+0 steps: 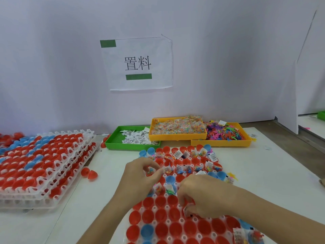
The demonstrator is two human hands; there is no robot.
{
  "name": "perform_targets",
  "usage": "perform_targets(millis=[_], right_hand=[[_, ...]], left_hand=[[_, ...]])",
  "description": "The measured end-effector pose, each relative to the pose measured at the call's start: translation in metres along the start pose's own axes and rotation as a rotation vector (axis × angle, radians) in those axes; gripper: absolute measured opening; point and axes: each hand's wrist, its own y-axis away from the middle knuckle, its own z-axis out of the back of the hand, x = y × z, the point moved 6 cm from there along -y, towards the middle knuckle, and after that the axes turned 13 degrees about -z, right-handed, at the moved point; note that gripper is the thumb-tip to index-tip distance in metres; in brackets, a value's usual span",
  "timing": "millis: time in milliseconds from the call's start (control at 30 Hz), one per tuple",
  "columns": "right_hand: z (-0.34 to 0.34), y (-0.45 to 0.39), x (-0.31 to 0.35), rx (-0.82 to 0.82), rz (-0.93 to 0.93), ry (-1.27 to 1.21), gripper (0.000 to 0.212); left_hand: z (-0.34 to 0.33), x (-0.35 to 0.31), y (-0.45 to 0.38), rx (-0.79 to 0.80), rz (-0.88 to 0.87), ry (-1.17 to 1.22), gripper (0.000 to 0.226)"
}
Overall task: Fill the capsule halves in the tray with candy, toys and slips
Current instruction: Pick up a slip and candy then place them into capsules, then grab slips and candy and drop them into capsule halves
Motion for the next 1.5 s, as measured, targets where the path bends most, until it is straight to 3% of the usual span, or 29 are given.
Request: perform_targets(millis=[167,433,533,633,867,1100,1233,1400,1500], right_hand=[[-0.001,-0.004,-0.005,-0.019,0.002,-0.015,0.017],[0.012,-0.002,-0.018,0.025,0.001,-0.073,0.026],[0.024,-0.006,-0.033,0.037,-0.046,-0.214,0.025],[0.044,-0.022,-0.057,-0.064,-0.106,-0.362,0.014],[0.087,-0.092,-0.129,-0.398,-0.303,-0.330,0.014],[0.110,-0.142,-0.180,-0.626,-0.463,-0.419,0.013],[0.103,-0.149,-0.208,-0.652,-0.525,-0.425,0.016],[0.095,-0.136,-0.247,-0.717,-0.689,-0.353,0.020],[0.085,-0.125,-0.267,-0.608,-0.770,-0.306,0.018]], left_hand=[[-0.005,0.001,-0.009,0.005,-0.004,0.026,0.025],[-0.013,0.014,-0.022,0.017,0.000,0.057,0.026],[-0.010,0.023,-0.031,-0.009,0.012,0.067,0.022],[-0.005,0.034,-0.045,-0.024,0.028,0.071,0.016],[0.007,0.069,-0.100,-0.073,0.115,0.048,0.013],[-0.031,0.082,-0.155,-0.023,0.052,0.051,0.014],[-0.078,0.066,-0.186,0.057,-0.051,0.063,0.005],[-0.128,0.040,-0.217,0.101,-0.140,-0.039,0.019],[-0.147,0.031,-0.226,0.166,-0.154,-0.111,0.017]])
